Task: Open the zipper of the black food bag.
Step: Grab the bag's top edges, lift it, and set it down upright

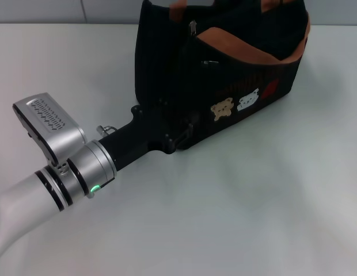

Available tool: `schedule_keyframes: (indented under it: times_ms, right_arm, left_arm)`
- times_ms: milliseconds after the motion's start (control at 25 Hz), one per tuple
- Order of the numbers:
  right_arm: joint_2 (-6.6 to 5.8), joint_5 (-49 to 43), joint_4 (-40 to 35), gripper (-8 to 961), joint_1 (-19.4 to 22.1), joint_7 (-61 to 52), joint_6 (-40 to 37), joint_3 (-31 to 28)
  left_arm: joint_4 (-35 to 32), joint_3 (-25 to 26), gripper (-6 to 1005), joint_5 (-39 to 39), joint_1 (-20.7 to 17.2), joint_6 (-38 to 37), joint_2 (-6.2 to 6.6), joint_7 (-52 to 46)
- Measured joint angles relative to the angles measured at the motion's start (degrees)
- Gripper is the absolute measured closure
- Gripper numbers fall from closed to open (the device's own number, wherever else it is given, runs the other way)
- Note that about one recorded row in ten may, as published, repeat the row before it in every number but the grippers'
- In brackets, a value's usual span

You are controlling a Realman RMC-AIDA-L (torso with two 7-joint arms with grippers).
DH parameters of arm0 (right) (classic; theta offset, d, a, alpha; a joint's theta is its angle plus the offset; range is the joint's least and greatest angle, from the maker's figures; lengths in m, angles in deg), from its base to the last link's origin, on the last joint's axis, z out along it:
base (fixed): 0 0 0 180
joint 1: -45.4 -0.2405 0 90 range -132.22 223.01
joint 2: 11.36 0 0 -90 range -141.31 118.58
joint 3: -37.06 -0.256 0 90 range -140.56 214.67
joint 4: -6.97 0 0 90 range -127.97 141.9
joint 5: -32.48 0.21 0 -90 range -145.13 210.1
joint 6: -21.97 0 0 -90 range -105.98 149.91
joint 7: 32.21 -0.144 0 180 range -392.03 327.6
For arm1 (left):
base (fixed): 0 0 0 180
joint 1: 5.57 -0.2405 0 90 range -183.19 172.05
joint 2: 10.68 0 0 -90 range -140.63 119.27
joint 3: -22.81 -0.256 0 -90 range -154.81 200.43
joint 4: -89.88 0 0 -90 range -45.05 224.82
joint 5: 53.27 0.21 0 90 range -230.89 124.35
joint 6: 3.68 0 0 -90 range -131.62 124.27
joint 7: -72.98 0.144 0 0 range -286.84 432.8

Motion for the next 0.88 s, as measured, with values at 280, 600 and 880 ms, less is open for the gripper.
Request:
schedule_keyframes:
  times_ms: [280,600,880]
  right_arm:
    - [0.03,-0.06,0.04,194,-0.35,0.01,0.12,0.04]
    - [0.09,-0.07,0.39,194,-0.63,0.01,0.19,-0.06]
    - [0.09,-0.07,0.49,193,-0.96,0.01,0.64,-0.09]
  left_arm:
    - [-0.03,0.19,611,-0.16,-0.19,0.23,0.01,0.19]
    - [-0.43,0.26,903,-0.14,-0.21,0.29,0.01,0.30]
    - [-1.42,1.74,915,0.17,-1.54,-1.61,0.38,0.76]
